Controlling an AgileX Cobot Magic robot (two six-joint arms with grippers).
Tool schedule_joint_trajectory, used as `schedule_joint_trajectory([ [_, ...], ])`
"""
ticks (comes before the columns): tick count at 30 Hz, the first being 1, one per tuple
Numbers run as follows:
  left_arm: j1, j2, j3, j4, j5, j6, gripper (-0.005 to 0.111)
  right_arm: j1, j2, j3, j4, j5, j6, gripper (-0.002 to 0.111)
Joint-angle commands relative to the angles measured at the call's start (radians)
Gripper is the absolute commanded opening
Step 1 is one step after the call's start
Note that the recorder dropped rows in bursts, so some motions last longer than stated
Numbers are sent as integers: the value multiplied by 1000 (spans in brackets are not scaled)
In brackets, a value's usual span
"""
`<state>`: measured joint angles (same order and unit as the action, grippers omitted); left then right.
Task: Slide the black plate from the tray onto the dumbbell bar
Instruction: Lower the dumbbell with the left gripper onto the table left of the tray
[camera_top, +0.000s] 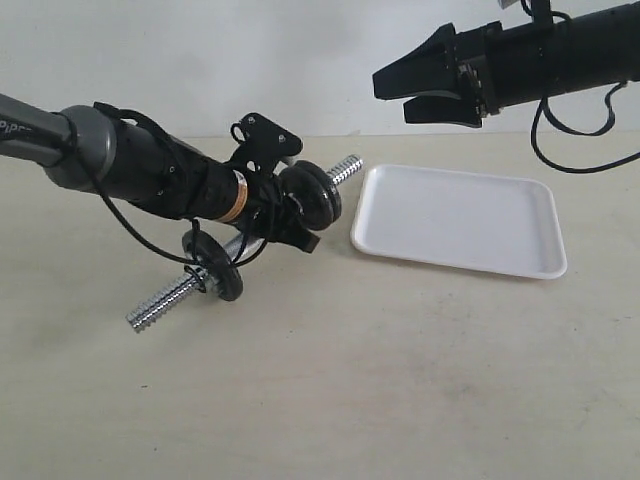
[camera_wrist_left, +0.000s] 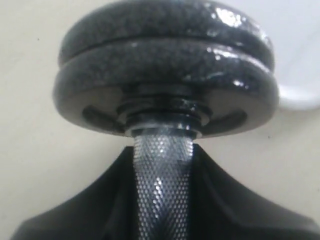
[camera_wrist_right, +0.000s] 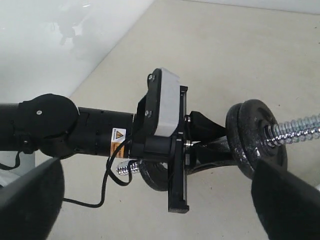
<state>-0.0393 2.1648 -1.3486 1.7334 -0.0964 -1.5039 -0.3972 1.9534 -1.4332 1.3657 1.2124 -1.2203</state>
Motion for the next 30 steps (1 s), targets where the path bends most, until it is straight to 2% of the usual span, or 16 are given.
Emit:
schedule_joint_trajectory([
  [1,-1,-34,-107,-26,7,-87,4,0,-14,-6,2,9,1,89],
  [30,-1,77,-271,-26,20,-257,4,0,-14,-6,-4,9,19,89],
])
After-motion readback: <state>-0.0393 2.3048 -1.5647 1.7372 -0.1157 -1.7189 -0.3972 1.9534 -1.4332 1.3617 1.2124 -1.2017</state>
